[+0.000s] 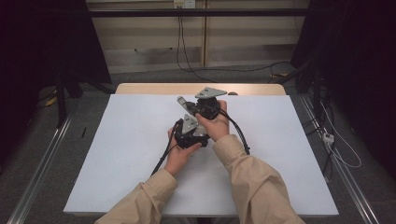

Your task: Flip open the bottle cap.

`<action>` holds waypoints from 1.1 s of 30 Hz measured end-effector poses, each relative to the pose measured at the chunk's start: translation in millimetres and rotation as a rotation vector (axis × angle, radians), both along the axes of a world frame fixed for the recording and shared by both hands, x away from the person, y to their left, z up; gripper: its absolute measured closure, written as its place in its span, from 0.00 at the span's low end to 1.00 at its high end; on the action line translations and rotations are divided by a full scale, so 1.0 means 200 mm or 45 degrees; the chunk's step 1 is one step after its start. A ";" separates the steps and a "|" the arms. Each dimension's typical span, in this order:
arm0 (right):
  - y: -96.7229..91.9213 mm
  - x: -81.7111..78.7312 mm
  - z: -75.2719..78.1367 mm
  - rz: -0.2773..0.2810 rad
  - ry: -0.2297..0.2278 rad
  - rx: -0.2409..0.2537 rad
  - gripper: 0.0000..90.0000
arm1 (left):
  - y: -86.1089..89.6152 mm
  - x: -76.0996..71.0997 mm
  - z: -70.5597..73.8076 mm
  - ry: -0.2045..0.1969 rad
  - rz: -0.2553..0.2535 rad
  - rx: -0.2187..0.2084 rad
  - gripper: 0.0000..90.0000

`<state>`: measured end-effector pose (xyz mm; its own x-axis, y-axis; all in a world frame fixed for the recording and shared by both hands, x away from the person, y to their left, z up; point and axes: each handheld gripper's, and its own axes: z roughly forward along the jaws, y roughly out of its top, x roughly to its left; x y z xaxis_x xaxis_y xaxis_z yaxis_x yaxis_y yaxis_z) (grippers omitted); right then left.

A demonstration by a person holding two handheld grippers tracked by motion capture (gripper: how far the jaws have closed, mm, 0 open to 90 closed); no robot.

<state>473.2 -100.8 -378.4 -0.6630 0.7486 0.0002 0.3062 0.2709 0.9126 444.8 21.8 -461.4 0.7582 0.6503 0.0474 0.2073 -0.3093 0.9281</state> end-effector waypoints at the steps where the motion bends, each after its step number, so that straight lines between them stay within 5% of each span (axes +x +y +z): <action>1: 0.00 0.00 0.00 0.002 0.002 -0.001 1.00 | 0.00 0.00 0.00 -0.001 0.000 0.001 0.20; 15: -0.02 0.00 0.00 0.002 0.004 0.004 0.97 | 0.00 0.00 0.00 -0.007 -0.010 -0.001 0.20; 23: -0.03 -0.01 0.01 -0.002 -0.003 0.003 0.92 | 0.02 0.01 0.00 0.017 -0.006 -0.047 0.16; 33: -0.05 -0.03 0.02 -0.024 -0.010 -0.008 0.77 | 0.02 0.00 0.01 0.031 -0.031 -0.045 0.14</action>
<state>466.6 -110.4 -374.6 -0.6485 0.7611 -0.0094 0.3045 0.2707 0.9133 445.1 26.2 -460.0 0.7744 0.6327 0.0059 0.2229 -0.2815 0.9333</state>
